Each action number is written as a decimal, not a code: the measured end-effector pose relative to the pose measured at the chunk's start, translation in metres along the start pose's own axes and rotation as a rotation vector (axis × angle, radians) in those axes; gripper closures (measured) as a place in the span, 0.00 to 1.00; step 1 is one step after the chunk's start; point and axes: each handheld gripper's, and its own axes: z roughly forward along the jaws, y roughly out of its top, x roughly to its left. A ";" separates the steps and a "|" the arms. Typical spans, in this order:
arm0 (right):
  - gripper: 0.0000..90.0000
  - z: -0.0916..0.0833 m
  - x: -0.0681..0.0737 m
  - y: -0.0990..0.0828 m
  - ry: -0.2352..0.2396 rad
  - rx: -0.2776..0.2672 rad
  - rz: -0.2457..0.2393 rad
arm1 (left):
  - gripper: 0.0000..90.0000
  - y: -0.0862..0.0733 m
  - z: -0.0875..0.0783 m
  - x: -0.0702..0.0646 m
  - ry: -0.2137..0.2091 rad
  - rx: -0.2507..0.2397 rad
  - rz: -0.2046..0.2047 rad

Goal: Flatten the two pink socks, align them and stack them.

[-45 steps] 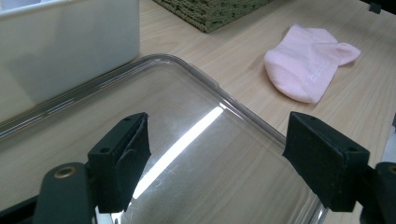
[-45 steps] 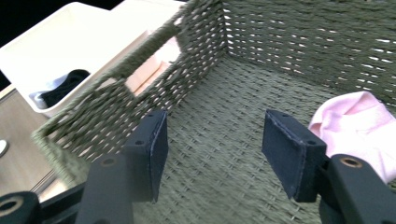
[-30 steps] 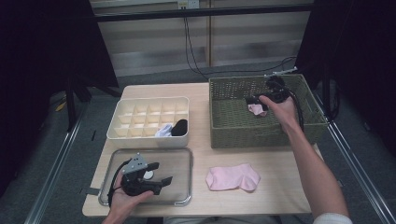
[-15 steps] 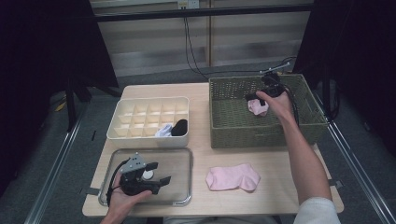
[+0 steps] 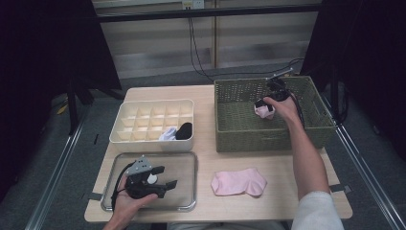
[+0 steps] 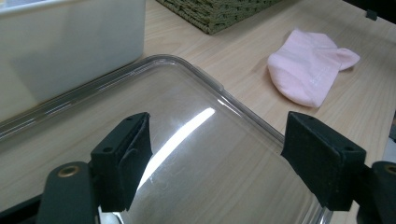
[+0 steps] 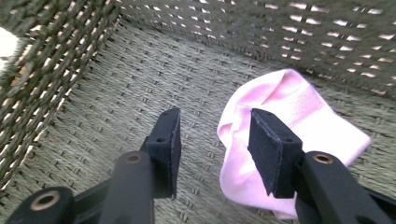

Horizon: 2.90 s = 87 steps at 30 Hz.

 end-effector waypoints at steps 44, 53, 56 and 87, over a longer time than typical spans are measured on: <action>1.00 0.028 -0.009 0.001 -0.050 0.207 0.045 | 0.26 -0.002 0.006 0.003 0.001 0.018 -0.005; 1.00 0.010 -0.004 0.001 0.018 0.074 0.048 | 0.26 -0.002 0.005 0.003 0.005 0.014 -0.008; 1.00 0.004 -0.003 0.001 0.024 0.042 0.056 | 0.26 -0.001 0.006 0.003 0.005 0.012 -0.005; 1.00 -0.071 0.029 -0.010 0.160 -0.287 -0.014 | 0.26 -0.001 0.005 0.000 0.015 0.017 0.015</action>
